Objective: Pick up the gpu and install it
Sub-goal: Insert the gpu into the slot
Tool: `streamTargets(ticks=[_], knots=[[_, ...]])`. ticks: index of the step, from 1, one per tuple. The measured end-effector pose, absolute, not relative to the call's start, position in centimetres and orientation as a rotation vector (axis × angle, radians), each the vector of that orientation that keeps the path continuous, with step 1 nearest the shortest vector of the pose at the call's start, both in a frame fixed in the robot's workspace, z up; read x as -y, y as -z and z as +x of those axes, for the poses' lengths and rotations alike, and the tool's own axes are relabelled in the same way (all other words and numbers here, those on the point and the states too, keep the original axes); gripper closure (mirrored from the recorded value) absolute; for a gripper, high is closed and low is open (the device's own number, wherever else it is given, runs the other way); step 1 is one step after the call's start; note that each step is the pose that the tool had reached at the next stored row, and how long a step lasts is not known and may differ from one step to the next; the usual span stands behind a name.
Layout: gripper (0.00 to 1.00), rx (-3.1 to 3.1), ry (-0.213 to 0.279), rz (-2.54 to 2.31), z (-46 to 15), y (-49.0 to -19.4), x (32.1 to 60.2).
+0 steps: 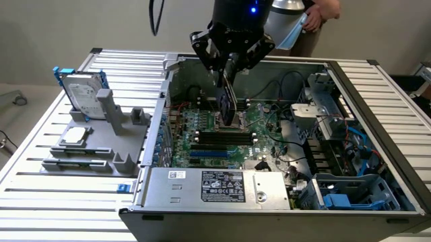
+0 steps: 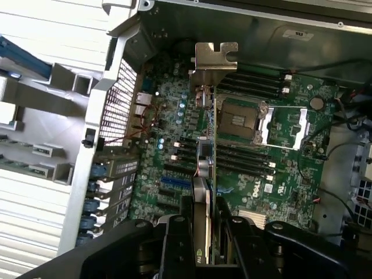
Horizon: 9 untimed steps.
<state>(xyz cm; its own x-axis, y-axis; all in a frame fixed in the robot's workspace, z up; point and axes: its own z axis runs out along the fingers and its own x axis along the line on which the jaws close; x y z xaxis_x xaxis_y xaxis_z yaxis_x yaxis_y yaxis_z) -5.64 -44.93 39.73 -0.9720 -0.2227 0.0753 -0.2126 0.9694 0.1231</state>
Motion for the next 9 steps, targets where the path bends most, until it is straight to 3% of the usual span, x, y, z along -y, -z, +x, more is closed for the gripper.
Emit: streamTargets(ticks=[9], knots=[[0.73, 2.99, 0.161, 0.585, -5.63, -39.13, 44.93]])
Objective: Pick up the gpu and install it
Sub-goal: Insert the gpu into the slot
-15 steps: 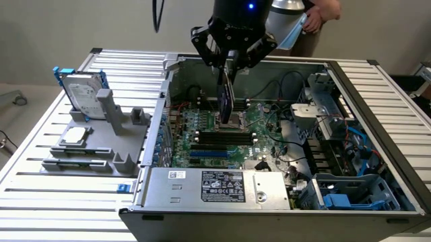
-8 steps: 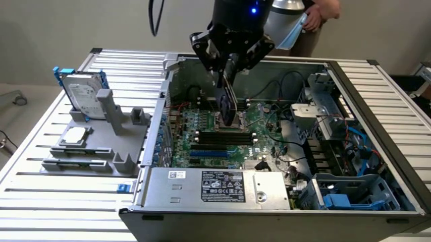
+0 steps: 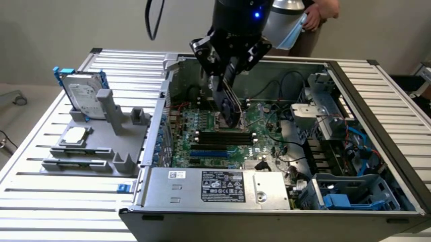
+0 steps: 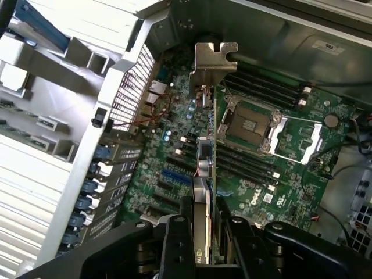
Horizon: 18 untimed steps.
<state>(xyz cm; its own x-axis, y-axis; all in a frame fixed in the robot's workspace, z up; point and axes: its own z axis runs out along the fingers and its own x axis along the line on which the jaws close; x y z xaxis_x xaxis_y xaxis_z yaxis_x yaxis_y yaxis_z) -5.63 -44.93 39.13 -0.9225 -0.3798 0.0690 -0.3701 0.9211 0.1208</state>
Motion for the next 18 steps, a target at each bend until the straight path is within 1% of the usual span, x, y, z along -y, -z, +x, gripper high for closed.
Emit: streamTargets(ticks=[18], knots=[[0.73, 2.917, 0.114, 1.082, -5.63, -38.4, 44.93]])
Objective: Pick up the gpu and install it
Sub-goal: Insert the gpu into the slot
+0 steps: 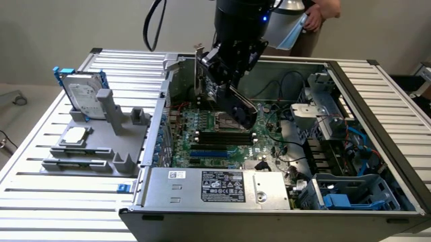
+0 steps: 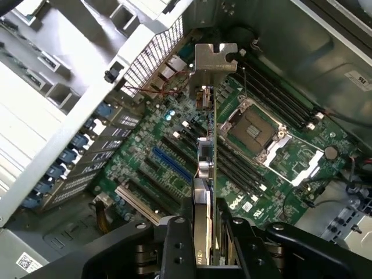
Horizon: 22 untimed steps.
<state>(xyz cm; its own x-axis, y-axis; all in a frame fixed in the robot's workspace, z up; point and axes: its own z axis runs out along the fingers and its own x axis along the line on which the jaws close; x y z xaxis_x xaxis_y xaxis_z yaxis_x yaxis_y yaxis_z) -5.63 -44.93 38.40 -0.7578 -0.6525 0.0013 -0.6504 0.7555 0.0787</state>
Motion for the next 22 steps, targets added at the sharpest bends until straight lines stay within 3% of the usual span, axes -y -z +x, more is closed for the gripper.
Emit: streamTargets(ticks=[22], knots=[[0.73, 2.639, 0.099, 1.64, -5.6, -36.7, 44.9]])
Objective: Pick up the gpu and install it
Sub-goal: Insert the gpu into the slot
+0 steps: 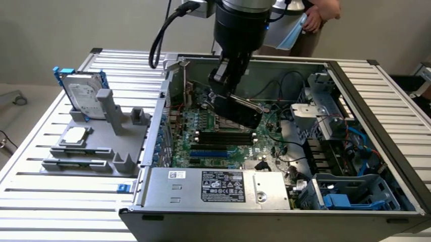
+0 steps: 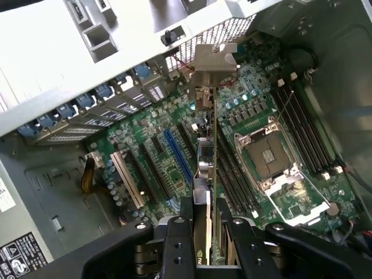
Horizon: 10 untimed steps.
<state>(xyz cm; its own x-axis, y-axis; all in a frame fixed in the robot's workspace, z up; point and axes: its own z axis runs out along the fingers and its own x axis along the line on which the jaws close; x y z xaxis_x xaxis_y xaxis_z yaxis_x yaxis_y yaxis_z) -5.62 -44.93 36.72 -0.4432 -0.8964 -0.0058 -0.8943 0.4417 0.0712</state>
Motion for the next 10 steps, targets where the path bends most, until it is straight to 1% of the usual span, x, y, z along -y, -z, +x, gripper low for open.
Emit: streamTargets(ticks=[10], knots=[[0.73, 2.492, 0.082, 1.868, -5.63, -36.12, 44.93]])
